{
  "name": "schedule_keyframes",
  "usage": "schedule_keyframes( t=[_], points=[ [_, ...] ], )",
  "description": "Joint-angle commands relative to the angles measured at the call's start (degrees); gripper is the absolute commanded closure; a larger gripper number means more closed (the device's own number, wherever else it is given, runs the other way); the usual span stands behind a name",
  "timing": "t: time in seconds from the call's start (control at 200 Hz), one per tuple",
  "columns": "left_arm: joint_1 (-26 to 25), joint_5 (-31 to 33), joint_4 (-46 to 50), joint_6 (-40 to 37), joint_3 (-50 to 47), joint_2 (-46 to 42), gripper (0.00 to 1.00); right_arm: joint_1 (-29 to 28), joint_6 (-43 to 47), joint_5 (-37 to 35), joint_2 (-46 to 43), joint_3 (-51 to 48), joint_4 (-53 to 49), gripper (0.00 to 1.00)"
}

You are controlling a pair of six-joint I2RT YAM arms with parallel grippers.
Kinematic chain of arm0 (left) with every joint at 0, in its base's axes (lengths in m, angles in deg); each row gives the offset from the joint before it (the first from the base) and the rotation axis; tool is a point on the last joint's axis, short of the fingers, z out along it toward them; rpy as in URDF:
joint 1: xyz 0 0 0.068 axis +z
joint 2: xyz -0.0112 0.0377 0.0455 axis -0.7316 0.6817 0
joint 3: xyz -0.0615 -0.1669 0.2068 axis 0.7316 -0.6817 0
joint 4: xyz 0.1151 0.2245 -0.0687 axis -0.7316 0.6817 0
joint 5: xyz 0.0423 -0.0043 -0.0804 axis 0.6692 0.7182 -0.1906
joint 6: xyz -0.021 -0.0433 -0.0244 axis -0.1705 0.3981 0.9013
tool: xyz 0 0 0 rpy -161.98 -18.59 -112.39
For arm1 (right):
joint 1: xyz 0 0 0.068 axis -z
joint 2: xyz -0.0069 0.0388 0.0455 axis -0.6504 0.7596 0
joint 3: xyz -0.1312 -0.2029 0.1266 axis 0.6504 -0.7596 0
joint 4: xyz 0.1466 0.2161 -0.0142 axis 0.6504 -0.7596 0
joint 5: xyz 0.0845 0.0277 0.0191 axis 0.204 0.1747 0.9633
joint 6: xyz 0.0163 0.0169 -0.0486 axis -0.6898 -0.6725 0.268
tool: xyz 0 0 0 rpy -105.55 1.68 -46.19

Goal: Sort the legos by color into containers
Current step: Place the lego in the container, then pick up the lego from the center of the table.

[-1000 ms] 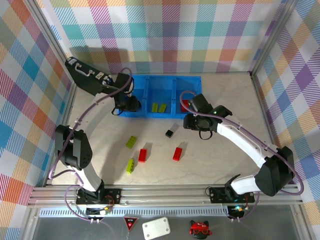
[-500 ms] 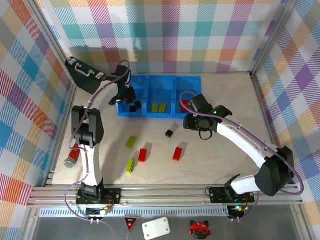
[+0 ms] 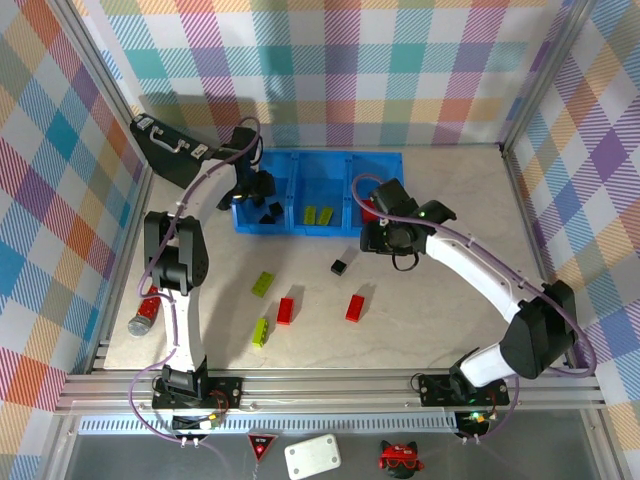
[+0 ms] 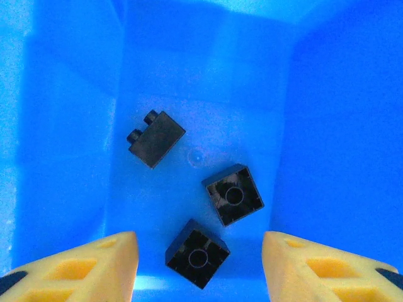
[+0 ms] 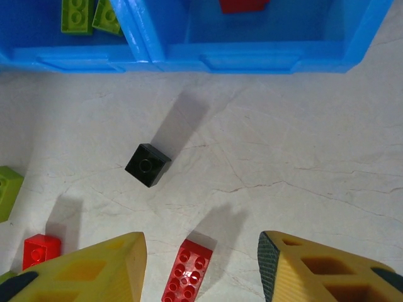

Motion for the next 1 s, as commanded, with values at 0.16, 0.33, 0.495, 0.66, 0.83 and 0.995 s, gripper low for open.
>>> schedule_keyframes(
  t=[0.16, 0.33, 0.495, 0.66, 0.83, 0.995],
  points=[
    [-1.05, -0.69, -2.42, 0.63, -6.24, -9.41, 0.46, 0.24, 1.94, 3.08, 2.61, 4.23, -0.39, 0.49],
    [-3.26, -2.64, -1.88, 2.16, -8.45, -12.91, 0.46, 0.24, 1.63, 3.54, 3.82, 5.36, -0.79, 0.49],
    [-4.99, -3.10, -4.61, 4.98, -18.31, -20.23, 0.46, 0.29, -0.05, 2.10, 3.91, 5.00, -0.83, 0.49],
    [-7.76, -0.97, -4.94, 4.98, -25.09, -26.36, 0.47, 0.16, -3.22, 0.71, 3.16, 4.09, -2.02, 0.49],
    [-12.52, -0.84, -7.61, 6.22, -27.93, -30.45, 0.47, 0.07, -5.62, -2.32, 2.28, 4.38, -4.20, 0.49],
    [-15.27, -1.39, -7.96, 6.39, -28.43, -32.47, 0.47, 0.00, -7.32, -3.77, 0.51, 3.91, -4.89, 0.49]
  ],
)
